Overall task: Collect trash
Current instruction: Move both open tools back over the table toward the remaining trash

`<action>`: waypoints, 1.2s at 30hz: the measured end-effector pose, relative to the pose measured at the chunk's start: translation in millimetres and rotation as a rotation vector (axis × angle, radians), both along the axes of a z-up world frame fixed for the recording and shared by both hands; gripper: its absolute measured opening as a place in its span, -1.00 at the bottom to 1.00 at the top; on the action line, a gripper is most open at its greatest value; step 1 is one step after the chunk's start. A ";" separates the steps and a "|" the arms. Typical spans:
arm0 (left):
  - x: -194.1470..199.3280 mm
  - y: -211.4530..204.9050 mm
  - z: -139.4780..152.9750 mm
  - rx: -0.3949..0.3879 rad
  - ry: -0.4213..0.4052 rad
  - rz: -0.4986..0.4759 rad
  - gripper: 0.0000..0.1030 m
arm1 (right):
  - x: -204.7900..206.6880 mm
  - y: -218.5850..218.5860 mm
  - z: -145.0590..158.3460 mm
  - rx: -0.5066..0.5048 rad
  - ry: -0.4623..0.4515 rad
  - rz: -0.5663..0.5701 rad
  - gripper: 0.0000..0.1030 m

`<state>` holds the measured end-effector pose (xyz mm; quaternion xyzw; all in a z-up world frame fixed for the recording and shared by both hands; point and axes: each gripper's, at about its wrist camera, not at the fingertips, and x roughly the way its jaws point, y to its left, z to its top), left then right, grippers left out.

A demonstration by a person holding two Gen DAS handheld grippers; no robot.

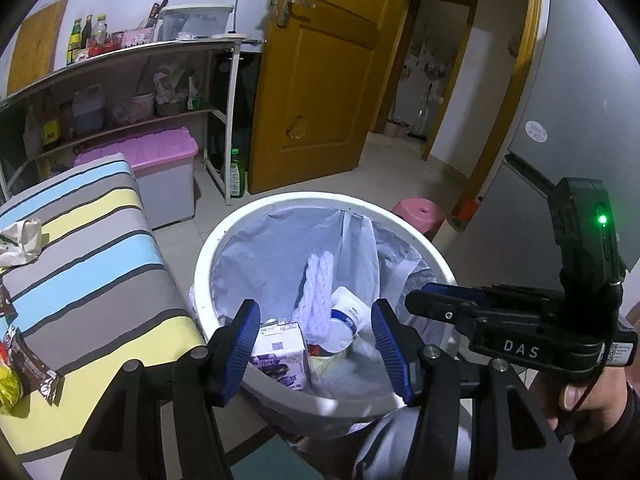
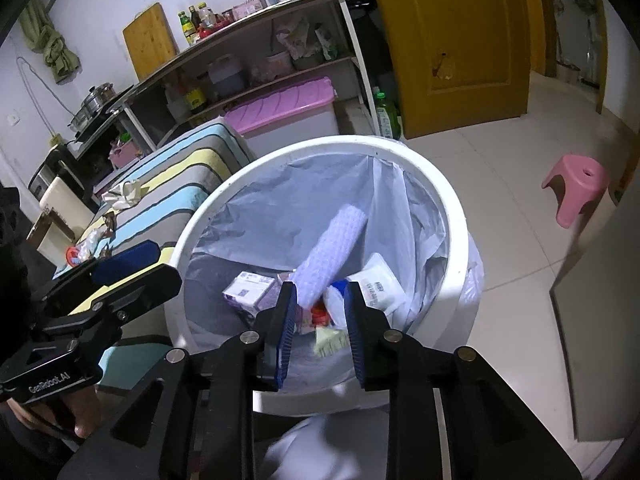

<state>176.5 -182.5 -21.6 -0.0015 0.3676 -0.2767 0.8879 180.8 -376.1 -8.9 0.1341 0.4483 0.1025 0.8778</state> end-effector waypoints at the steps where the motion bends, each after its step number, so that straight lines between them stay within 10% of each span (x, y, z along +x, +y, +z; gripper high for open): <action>1: -1.6 2.4 1.2 -0.003 -0.004 0.005 0.12 | -1.1 0.1 1.3 0.003 -0.004 0.001 -0.50; 36: -68.5 130.2 21.5 -0.004 -0.072 0.309 0.12 | -23.5 106.2 35.0 0.024 -0.123 0.277 -0.50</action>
